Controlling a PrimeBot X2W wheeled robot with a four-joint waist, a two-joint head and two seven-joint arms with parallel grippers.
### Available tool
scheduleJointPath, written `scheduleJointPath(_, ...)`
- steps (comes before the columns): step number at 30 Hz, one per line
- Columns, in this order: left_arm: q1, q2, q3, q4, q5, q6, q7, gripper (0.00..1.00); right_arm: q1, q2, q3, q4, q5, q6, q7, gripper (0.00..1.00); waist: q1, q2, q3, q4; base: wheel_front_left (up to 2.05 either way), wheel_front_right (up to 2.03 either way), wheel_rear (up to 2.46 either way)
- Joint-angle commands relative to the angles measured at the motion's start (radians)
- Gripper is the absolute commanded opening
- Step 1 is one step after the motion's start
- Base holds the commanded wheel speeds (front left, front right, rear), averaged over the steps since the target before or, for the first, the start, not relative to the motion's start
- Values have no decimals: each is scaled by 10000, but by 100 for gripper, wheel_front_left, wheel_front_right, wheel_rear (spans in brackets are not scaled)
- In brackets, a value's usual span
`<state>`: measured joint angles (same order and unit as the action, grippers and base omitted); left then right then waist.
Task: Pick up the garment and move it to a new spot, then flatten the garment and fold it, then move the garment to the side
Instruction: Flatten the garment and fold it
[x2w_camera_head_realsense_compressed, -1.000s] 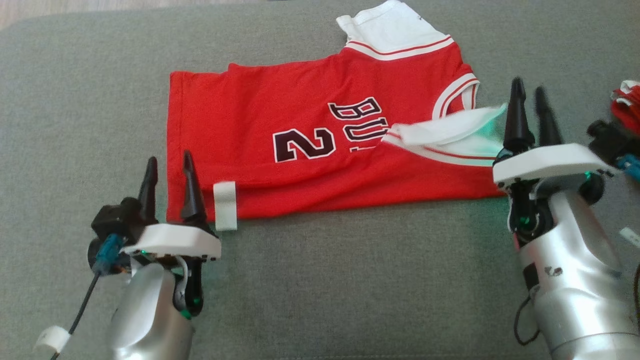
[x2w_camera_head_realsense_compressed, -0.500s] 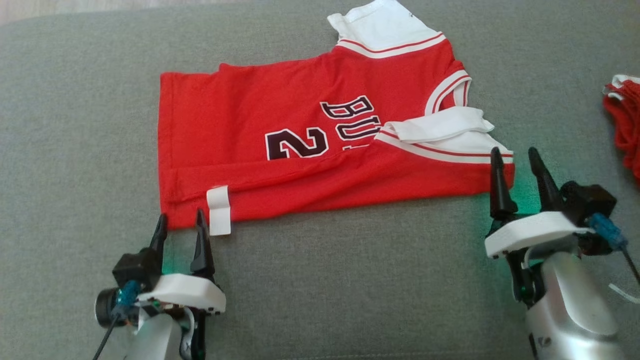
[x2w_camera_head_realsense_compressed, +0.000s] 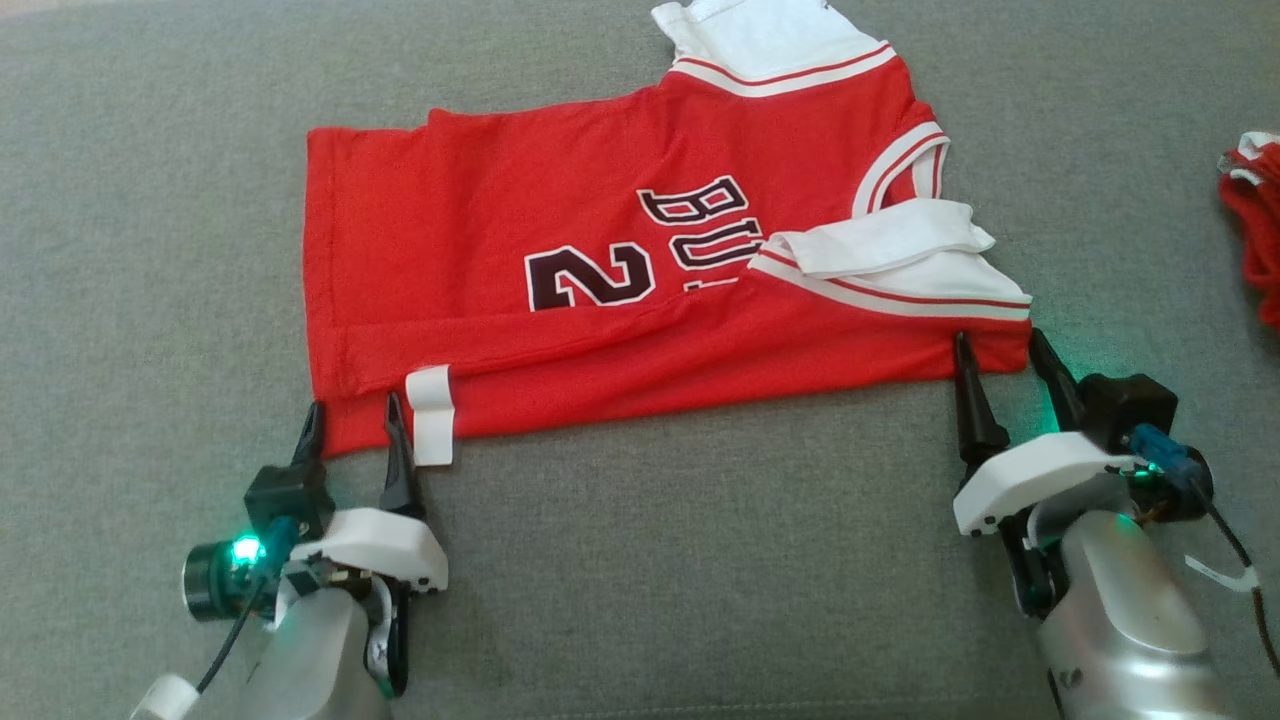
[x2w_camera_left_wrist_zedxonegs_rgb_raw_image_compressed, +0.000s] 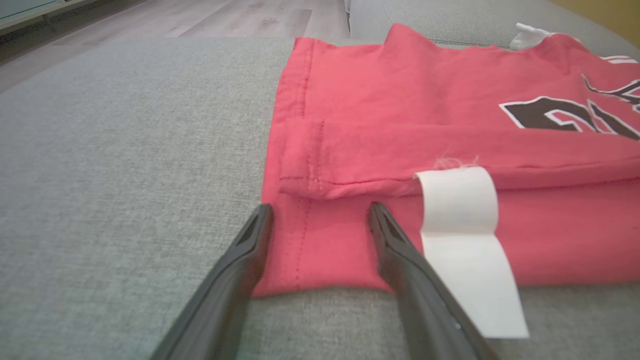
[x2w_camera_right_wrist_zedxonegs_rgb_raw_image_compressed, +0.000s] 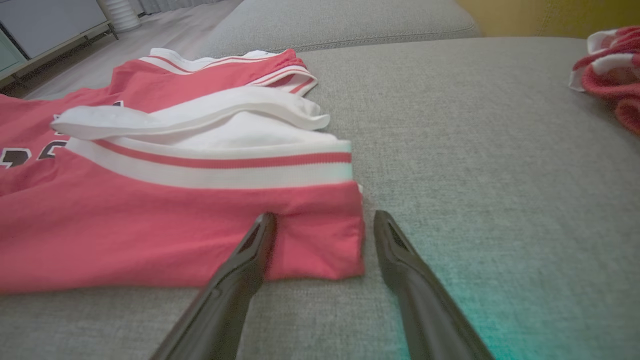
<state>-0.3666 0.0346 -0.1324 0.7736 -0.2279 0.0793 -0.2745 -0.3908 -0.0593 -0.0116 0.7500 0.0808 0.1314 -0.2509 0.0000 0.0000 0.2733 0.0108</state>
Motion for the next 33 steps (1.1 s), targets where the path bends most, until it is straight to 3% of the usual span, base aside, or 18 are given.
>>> scheduleJointPath(1,175,156,225,293,-75,95,127,100,-217,89,207,-138,56,-7,-108,100,0,0,5,8,0,0,0)
scheduleJointPath(4,177,156,207,516,-224,55,127,100,-281,89,296,62,212,-7,-108,100,0,0,22,18,0,0,0)
scheduleJointPath(5,157,156,184,625,-280,29,127,100,-302,90,340,136,302,-7,-108,70,0,0,32,19,0,0,0)
scheduleJointPath(6,122,156,145,734,-300,13,127,93,-327,90,380,213,363,-7,-108,31,0,0,37,20,0,0,0)
scheduleJointPath(7,88,156,122,863,-345,9,127,62,-349,90,411,277,441,-7,-108,0,0,0,36,21,0,0,0)
scheduleJointPath(8,45,156,94,992,-378,19,127,47,-367,90,427,338,555,-7,-108,0,0,0,40,22,0,0,0)
scheduleJointPath(9,1,156,88,1046,-393,58,127,46,-384,90,455,383,636,-7,-108,0,0,0,38,20,0,0,0)
scheduleJointPath(10,-19,156,101,1032,-399,111,127,53,-398,90,477,412,675,-7,-108,0,0,0,37,21,0,0,0)
scheduleJointPath(11,-7,156,95,1033,-404,132,127,67,-405,90,504,436,724,-7,-108,0,0,0,29,25,0,0,0)
scheduleJointPath(12,27,156,86,1085,-430,145,127,69,-401,90,541,463,834,-7,-108,0,0,0,11,27,0,0,0)
scheduleJointPath(13,63,156,92,1144,-498,139,127,61,-397,90,576,469,936,-7,-108,0,0,0,-3,25,0,0,0)
scheduleJointPath(14,97,156,77,1213,-561,104,127,41,-394,90,612,453,993,-7,-108,0,0,0,-20,21,0,0,0)
scheduleJointPath(15,119,156,50,1281,-599,76,127,0,-386,90,631,418,1056,-7,-108,0,0,0,-34,19,0,0,0)
scheduleJointPath(24,52,156,-67,1403,-891,-186,127,0,-351,91,680,81,1332,-7,-108,0,0,0,-259,29,0,0,0)
scheduleJointPath(33,361,156,492,-716,-624,-326,127,0,-152,91,646,-538,2195,-7,-108,0,0,0,-1210,95,0,0,0)
